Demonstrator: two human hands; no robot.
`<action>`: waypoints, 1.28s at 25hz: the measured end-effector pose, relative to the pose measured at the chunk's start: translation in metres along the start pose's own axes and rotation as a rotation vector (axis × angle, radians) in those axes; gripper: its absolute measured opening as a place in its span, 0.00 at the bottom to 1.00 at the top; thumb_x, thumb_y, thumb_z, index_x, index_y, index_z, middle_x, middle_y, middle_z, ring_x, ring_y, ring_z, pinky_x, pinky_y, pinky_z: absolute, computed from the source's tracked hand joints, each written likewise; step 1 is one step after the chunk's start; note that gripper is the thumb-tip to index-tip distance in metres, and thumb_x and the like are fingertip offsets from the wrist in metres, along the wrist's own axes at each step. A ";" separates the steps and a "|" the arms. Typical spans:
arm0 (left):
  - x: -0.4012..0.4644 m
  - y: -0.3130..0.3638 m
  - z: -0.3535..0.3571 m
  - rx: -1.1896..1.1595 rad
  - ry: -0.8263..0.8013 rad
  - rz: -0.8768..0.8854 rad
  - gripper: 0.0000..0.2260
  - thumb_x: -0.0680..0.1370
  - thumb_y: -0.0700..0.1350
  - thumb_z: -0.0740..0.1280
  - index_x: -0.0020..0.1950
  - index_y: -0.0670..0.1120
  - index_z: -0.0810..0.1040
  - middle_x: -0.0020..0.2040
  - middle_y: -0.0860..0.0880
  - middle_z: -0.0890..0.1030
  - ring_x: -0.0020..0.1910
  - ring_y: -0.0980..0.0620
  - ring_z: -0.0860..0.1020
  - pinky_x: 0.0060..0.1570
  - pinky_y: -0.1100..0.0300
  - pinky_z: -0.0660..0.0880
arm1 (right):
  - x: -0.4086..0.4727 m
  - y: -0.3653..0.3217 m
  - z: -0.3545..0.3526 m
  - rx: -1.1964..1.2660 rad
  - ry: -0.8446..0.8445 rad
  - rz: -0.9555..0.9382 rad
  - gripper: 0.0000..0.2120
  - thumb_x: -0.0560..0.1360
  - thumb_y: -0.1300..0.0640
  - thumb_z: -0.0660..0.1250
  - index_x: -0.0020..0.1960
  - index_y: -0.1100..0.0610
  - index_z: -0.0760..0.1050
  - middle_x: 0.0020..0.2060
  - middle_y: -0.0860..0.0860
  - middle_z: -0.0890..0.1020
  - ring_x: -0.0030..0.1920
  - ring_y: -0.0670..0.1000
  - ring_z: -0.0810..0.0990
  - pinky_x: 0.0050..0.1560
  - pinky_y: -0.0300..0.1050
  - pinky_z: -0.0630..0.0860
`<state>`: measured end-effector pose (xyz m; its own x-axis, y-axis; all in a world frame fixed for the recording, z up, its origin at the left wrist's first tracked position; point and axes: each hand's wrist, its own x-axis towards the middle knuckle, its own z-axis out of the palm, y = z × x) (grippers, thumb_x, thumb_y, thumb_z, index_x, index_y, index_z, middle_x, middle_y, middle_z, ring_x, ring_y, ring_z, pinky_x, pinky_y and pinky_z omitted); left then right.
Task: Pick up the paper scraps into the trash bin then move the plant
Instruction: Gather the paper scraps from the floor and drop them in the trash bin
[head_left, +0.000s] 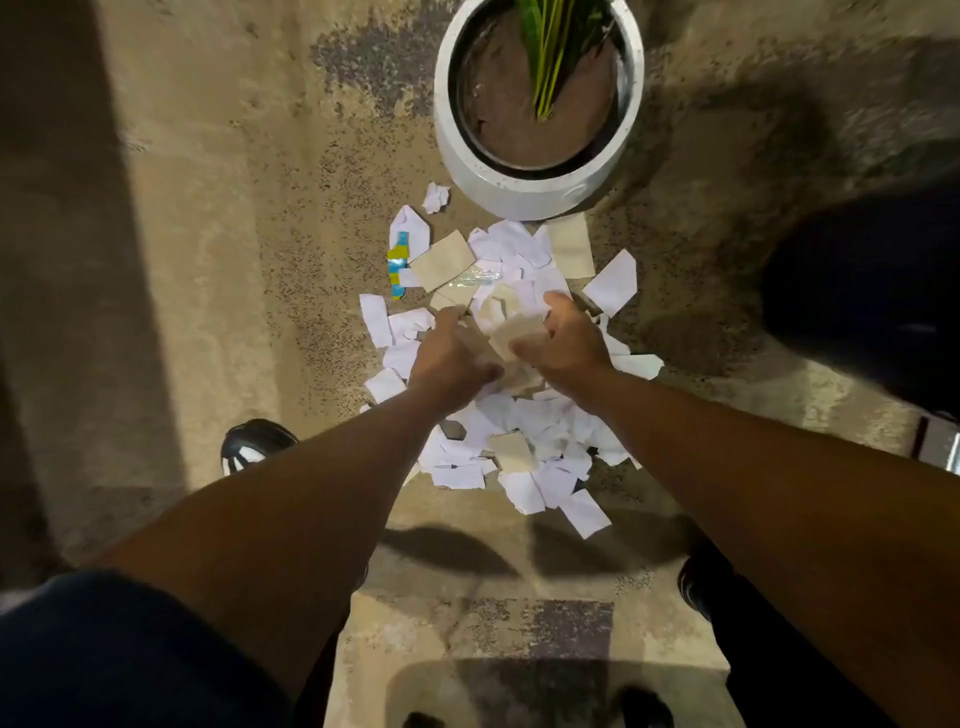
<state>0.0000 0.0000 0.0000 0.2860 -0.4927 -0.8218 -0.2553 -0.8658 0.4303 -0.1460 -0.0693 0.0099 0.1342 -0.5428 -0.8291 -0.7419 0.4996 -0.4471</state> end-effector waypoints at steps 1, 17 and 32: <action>0.001 0.000 -0.002 0.016 -0.008 -0.002 0.27 0.68 0.46 0.76 0.65 0.47 0.72 0.44 0.52 0.77 0.49 0.44 0.80 0.36 0.58 0.72 | 0.002 0.000 0.001 0.033 -0.005 0.003 0.34 0.72 0.55 0.75 0.74 0.57 0.66 0.56 0.54 0.80 0.57 0.56 0.79 0.57 0.54 0.81; -0.019 -0.030 -0.008 -0.252 0.041 -0.213 0.04 0.82 0.42 0.63 0.54 0.43 0.75 0.42 0.46 0.80 0.34 0.51 0.79 0.20 0.66 0.69 | -0.017 0.028 -0.012 0.362 -0.079 0.115 0.10 0.80 0.64 0.67 0.60 0.56 0.78 0.48 0.51 0.84 0.40 0.47 0.80 0.34 0.38 0.77; -0.177 0.110 0.006 -0.615 -0.037 -0.054 0.06 0.82 0.44 0.67 0.55 0.48 0.83 0.47 0.54 0.86 0.44 0.56 0.82 0.41 0.61 0.76 | -0.224 -0.021 -0.085 0.932 0.265 0.131 0.09 0.83 0.57 0.63 0.53 0.49 0.82 0.50 0.51 0.88 0.50 0.53 0.88 0.49 0.53 0.84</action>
<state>-0.0842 -0.0080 0.1903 0.2487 -0.4534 -0.8559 0.3408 -0.7862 0.5155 -0.2164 -0.0162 0.2335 -0.1486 -0.5222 -0.8398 0.0917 0.8383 -0.5375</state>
